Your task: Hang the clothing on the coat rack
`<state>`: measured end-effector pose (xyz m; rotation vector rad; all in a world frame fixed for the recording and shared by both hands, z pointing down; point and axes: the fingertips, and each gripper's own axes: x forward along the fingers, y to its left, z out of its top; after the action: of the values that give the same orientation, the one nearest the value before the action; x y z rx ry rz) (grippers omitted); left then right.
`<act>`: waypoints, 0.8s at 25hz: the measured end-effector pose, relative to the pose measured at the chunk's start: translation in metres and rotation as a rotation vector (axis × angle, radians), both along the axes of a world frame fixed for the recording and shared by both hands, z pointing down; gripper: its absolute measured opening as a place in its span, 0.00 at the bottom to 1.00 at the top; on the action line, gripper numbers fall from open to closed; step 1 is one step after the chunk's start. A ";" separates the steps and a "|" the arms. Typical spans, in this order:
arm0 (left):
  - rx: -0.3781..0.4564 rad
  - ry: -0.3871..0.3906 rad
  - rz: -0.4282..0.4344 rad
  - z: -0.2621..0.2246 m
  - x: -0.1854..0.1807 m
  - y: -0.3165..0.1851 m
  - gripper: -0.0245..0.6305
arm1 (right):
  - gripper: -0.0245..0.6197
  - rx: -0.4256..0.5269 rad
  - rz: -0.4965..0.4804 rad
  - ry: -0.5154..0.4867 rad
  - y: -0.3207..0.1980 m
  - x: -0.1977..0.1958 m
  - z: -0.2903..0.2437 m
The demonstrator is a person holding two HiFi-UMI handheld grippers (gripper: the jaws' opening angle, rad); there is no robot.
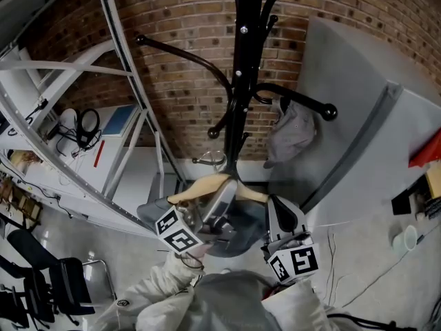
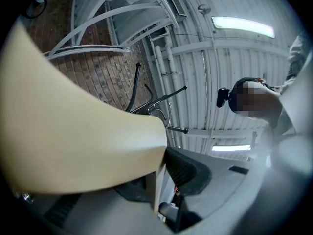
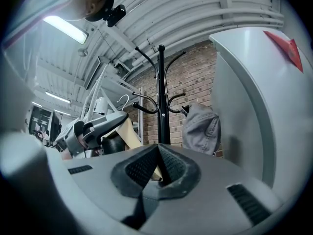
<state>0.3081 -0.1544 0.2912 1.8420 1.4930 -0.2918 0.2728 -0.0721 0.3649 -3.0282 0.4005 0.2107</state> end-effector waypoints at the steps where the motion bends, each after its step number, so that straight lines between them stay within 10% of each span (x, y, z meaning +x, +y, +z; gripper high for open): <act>1: 0.000 0.000 -0.001 -0.001 0.002 0.000 0.18 | 0.08 -0.001 0.000 0.001 0.000 0.001 0.000; 20: 0.015 0.005 0.001 -0.016 0.045 0.012 0.18 | 0.08 -0.017 0.012 0.026 0.011 0.032 -0.012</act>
<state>0.3535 -0.1422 0.2753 1.8534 1.5040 -0.2855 0.3051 -0.0615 0.3526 -3.0486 0.3880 0.2496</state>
